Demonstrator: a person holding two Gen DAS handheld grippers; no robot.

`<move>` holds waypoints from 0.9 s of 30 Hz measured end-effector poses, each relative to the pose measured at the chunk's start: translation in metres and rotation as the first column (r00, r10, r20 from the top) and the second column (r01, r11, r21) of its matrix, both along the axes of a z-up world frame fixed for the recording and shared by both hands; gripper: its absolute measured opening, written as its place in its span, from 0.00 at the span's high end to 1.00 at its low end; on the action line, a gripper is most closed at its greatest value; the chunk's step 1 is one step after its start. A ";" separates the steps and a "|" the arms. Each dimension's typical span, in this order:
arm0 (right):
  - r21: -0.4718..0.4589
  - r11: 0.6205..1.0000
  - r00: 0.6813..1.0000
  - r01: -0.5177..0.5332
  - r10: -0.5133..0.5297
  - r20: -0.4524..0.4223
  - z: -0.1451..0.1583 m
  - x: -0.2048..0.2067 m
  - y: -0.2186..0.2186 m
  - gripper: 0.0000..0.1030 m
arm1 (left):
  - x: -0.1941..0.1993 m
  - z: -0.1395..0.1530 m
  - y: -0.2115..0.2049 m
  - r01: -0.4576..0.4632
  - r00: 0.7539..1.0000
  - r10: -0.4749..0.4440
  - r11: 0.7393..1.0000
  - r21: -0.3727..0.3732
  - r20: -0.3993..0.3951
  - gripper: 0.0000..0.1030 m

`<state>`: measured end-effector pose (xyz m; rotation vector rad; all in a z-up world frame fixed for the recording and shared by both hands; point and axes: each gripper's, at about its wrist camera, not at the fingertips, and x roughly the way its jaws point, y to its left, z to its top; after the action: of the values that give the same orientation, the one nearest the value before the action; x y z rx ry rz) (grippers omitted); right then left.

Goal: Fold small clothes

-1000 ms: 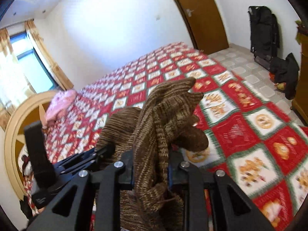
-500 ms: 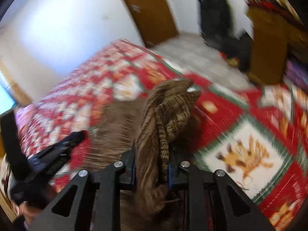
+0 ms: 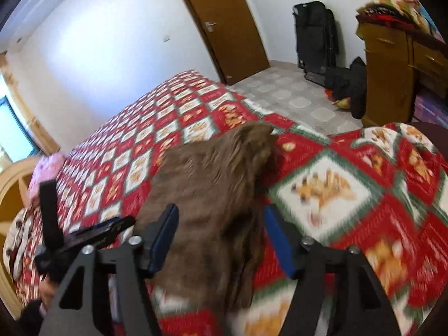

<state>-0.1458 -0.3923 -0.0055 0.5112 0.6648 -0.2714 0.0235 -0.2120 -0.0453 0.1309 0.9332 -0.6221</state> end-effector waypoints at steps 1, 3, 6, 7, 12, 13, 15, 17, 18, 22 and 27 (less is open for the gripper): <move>0.000 1.000 1.000 -0.014 0.014 -0.013 -0.002 -0.002 0.007 0.34 | -0.003 -0.002 0.002 0.007 1.000 -0.007 1.000 -0.004 -0.003 0.49; -0.022 0.999 0.998 -0.045 0.044 -0.051 -0.012 -0.006 0.024 0.34 | -0.008 -0.010 0.005 0.022 0.998 -0.024 0.999 -0.042 -0.050 0.48; -0.073 0.996 0.991 -0.041 0.032 -0.132 -0.031 -0.001 0.036 0.48 | -0.010 -0.021 0.000 0.019 0.994 -0.023 0.999 -0.041 -0.106 0.48; -0.085 0.996 0.989 -0.025 0.012 -0.145 -0.036 0.000 0.037 0.61 | -0.011 -0.022 -0.002 0.013 0.995 -0.017 0.999 -0.039 -0.097 0.48; -0.088 0.996 0.985 0.035 -0.049 -0.163 -0.041 -0.003 0.028 0.84 | -0.022 -0.021 -0.005 0.014 0.999 -0.013 1.000 0.012 -0.031 0.48; -0.082 0.996 0.984 0.040 -0.053 -0.167 -0.041 -0.005 0.029 0.85 | -0.025 -0.021 -0.004 0.009 1.000 -0.009 1.000 0.025 -0.019 0.48; -0.105 0.994 0.982 0.044 -0.062 -0.179 -0.042 -0.009 0.035 0.84 | -0.033 -0.022 -0.003 0.005 1.000 -0.006 0.999 0.052 0.016 0.48; -0.142 0.989 0.981 0.045 -0.071 -0.181 -0.042 -0.010 0.042 0.84 | -0.040 -0.021 -0.002 -0.008 0.998 0.002 0.996 0.089 0.060 0.48; -0.146 0.988 0.982 0.048 -0.073 -0.175 -0.042 -0.013 0.043 0.84 | -0.044 -0.018 -0.003 -0.013 0.996 0.004 0.993 0.115 0.084 0.48; -0.112 0.989 0.985 0.102 -0.116 -0.128 -0.022 -0.032 0.047 0.55 | -0.065 0.001 -0.003 -0.027 0.979 -0.016 0.978 0.208 0.204 0.48; -0.213 0.960 0.983 0.182 -0.177 0.040 0.017 -0.066 0.078 0.10 | -0.092 0.023 0.010 -0.031 0.975 -0.011 0.982 0.185 0.223 0.47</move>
<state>-0.2116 -0.3147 0.0110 0.3653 0.5611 -0.5036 -0.0685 -0.2021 -0.0220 0.3573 0.7725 -0.4981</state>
